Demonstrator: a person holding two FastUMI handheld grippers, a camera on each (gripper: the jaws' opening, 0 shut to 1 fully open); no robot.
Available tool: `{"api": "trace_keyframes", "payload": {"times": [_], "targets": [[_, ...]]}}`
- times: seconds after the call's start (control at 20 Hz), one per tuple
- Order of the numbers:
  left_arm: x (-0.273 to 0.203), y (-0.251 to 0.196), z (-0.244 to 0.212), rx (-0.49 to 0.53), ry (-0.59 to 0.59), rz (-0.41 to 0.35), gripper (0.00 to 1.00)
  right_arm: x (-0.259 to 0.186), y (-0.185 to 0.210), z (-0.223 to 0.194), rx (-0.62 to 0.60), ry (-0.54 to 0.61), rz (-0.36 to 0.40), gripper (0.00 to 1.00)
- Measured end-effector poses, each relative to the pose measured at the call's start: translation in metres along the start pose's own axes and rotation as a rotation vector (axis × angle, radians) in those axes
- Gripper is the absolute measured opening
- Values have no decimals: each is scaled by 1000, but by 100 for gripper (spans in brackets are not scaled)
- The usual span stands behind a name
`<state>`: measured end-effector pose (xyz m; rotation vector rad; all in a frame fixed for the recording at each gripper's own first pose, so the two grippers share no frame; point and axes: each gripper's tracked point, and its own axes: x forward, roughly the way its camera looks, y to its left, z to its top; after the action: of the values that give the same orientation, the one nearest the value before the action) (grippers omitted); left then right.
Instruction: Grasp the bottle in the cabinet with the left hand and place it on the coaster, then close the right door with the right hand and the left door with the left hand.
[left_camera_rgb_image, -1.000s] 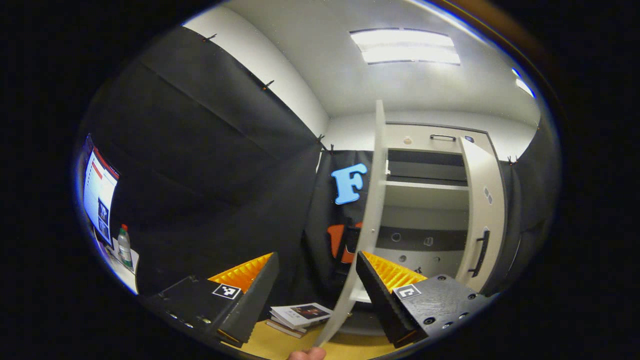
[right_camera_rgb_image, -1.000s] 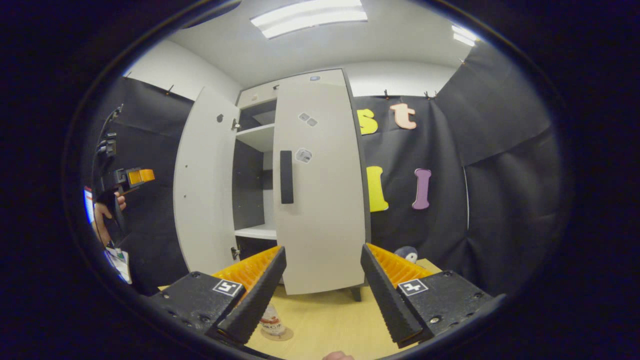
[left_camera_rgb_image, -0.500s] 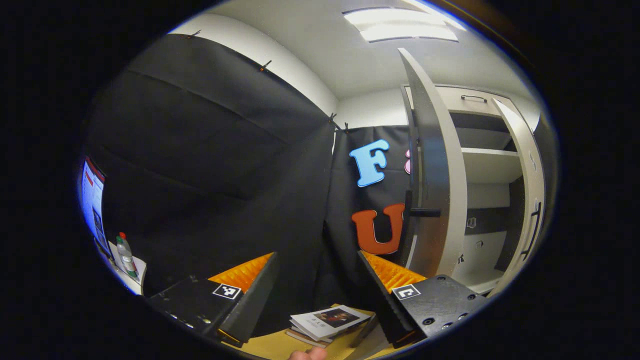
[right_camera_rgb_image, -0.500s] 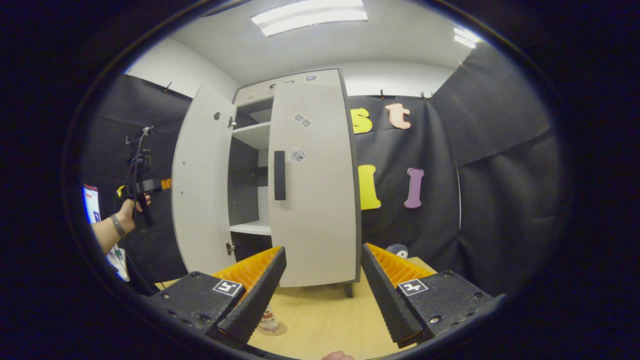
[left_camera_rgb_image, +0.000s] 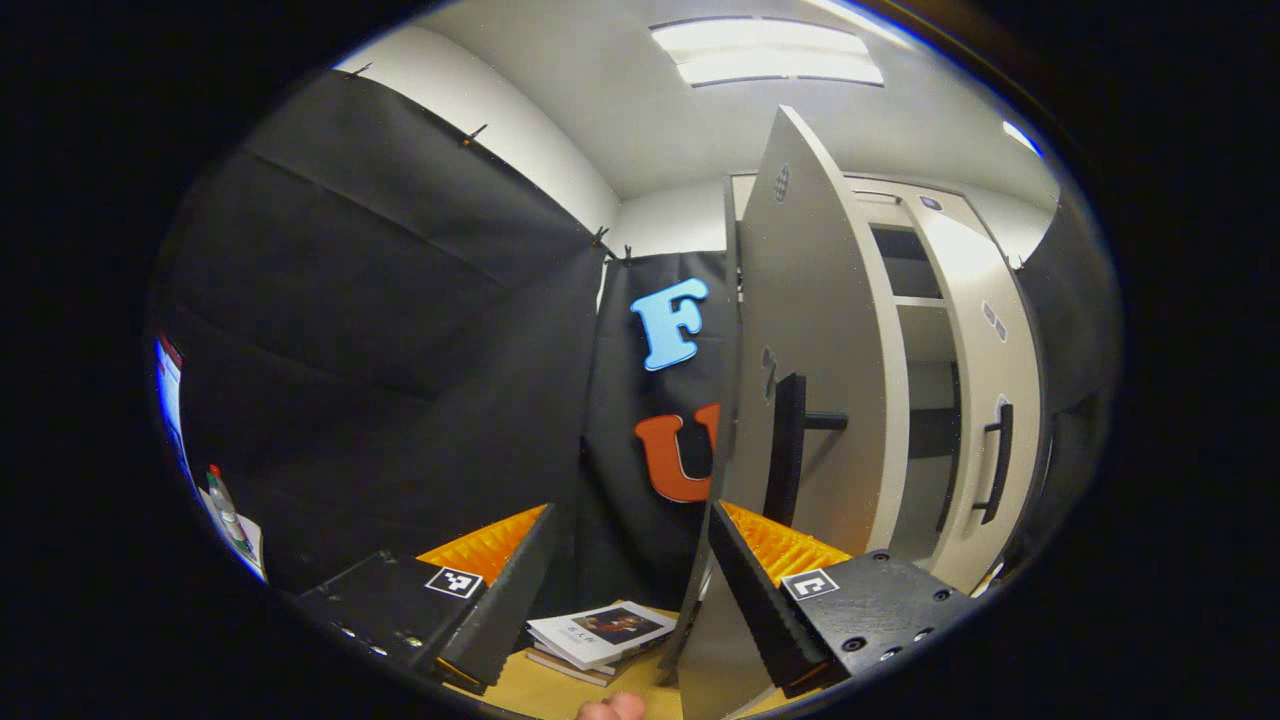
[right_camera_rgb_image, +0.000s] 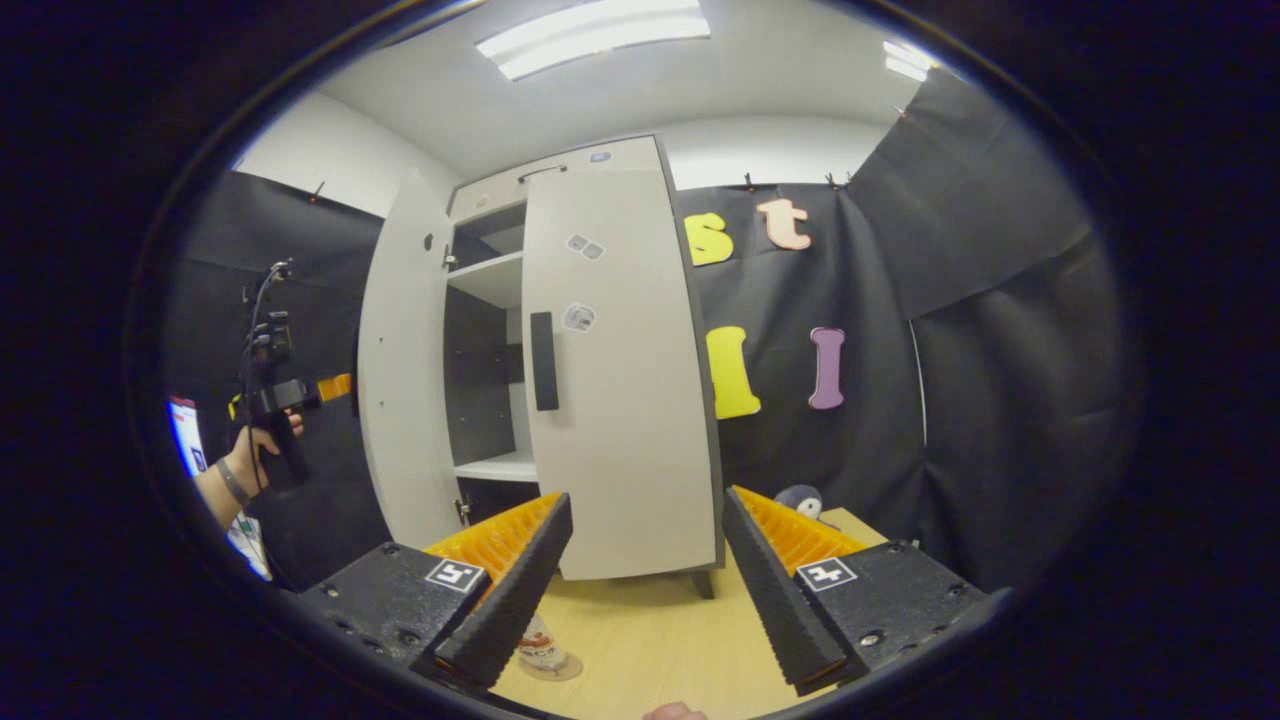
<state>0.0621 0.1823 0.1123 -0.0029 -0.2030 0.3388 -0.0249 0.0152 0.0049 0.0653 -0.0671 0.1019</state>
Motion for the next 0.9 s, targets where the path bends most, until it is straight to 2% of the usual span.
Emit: {"api": "trace_keyframes", "payload": {"times": [0.05,0.1,0.15,0.3,0.35,0.45,0.5,0.55,0.6,0.65,0.75,0.85,0.9], "targets": [[-2,-8,1,-9,-6,-17,99,0,0,-2,-4,4,-1,99],[-3,-16,-2,-25,-2,-35,99,-1,-2,-2,-7,5,-6,98],[-1,-23,-3,-46,9,-56,93,-3,-5,-2,-8,4,-13,98],[2,-44,-12,-89,48,-138,94,-6,-17,-2,-7,9,-43,98],[1,-47,-15,-84,61,-142,99,-7,-21,-1,-8,8,-55,98],[-4,-33,-8,-48,20,-91,95,-10,-28,-1,-10,4,-79,99],[-6,-28,-4,-41,3,-79,99,-11,-31,1,-8,1,-87,98],[-7,-29,-3,-44,-1,-75,95,-12,-32,1,-5,1,-93,98],[-6,-30,-3,-52,1,-75,90,-13,-32,-1,-2,4,-94,99],[-6,-29,-5,-61,7,-78,95,-14,-30,-3,1,7,-95,98],[-5,-31,-6,-72,22,-88,91,-14,-27,-4,7,10,-91,98],[-5,-33,-8,-81,37,-117,91,-8,-25,-6,14,20,-78,99],[-6,-34,-8,-78,39,-125,99,-5,-23,-10,18,30,-67,98]]}}
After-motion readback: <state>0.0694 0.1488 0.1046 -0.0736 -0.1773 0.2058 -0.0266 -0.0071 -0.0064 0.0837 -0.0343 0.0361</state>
